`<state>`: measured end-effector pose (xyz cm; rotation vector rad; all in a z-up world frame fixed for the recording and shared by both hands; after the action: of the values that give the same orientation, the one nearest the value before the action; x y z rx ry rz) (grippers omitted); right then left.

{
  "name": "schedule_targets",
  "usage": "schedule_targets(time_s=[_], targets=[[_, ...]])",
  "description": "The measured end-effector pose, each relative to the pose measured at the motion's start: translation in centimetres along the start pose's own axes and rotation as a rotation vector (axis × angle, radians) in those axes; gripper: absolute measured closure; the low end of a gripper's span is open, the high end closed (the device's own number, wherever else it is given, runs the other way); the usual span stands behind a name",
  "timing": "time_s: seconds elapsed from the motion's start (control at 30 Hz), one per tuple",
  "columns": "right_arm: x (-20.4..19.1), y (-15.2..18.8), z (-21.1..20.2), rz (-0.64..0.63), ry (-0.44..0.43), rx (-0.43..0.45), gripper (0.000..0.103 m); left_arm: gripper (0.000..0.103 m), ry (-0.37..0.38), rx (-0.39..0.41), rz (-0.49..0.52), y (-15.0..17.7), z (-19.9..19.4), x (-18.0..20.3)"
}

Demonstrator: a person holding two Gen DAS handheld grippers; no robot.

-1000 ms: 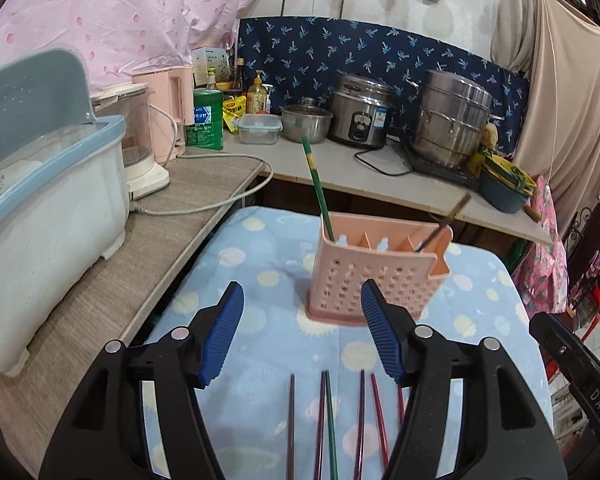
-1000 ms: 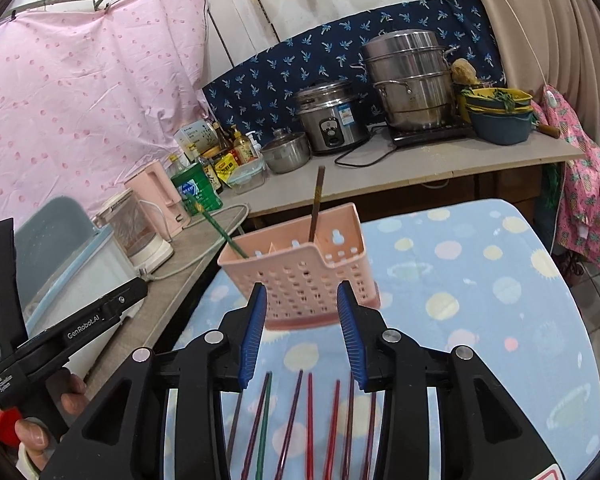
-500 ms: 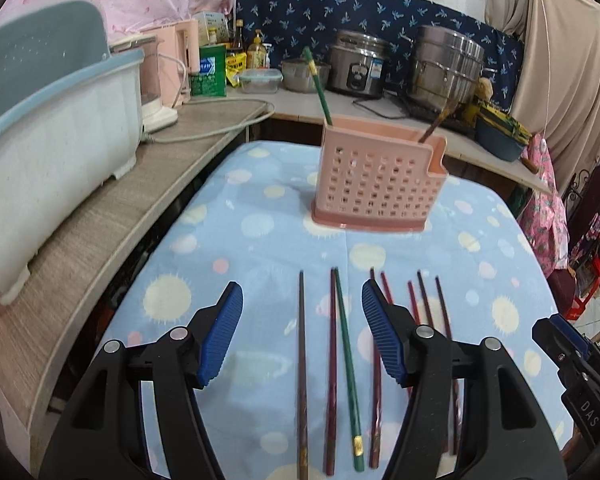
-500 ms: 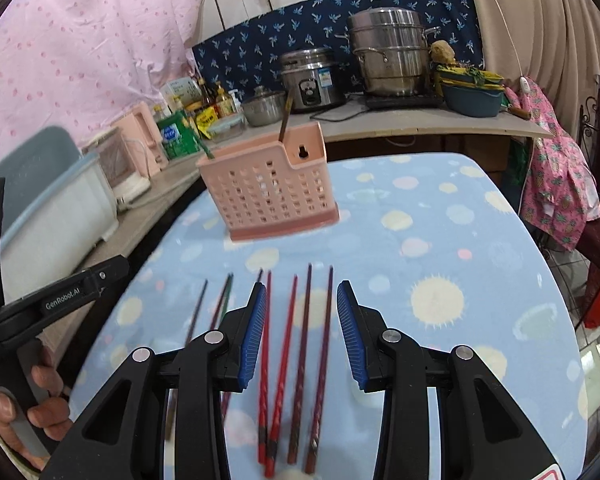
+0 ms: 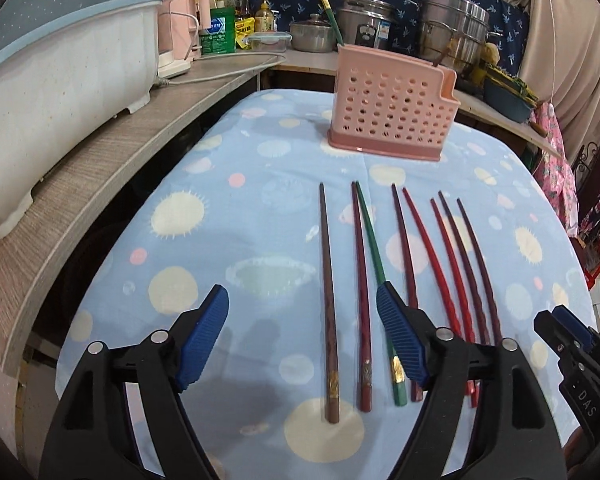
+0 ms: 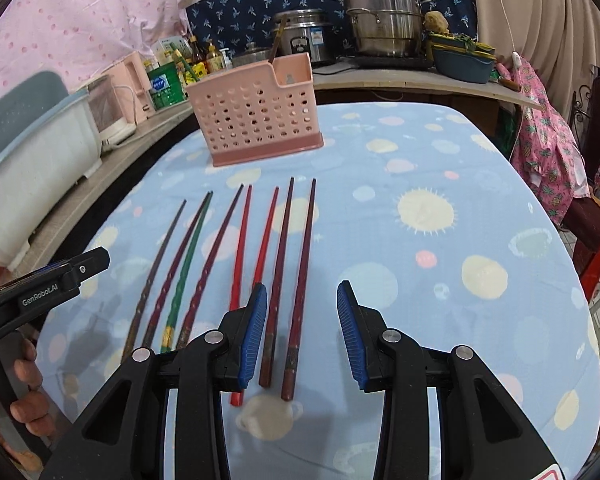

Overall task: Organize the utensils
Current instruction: 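Withdraw both open grippers from the basket back toward the chopsticks, then grasp a dark red chopstick with the right gripper while the left gripper grasps a brown chopstick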

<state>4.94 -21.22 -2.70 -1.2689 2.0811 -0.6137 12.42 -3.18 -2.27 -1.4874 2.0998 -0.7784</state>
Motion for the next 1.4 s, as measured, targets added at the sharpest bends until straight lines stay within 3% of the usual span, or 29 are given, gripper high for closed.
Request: schedule_targets(time_s=[0.57, 0.87, 1.4], targets=[[0.4, 2.8, 2.5, -0.008, 0.026, -0.06, 0.067, 0.027, -0.003, -0.078, 0.023, 3.8, 2.0, 0.6], [0.0, 3.2, 3.0, -0.032, 0.033, -0.073, 0.077, 0.027, -0.015, -0.102, 0.028, 4.5, 2.9, 0.5], [-0.4, 3.5, 3.1, -0.066, 0.073, -0.063, 0.082, 0.026, -0.044, -0.101, 0.031, 5.2, 3.3, 0.3]])
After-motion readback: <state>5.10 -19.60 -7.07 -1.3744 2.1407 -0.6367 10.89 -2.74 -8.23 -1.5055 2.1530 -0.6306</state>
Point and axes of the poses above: each gripper's, at about its wrist camera, not at the fingertips, and z roughly the way its jaws point, x to its right, y to its underside, the point moved 3 cm from there along z, roughly the way its jaws point, and after that the axes turned 9 degrees about z, right-handed, at the moved point
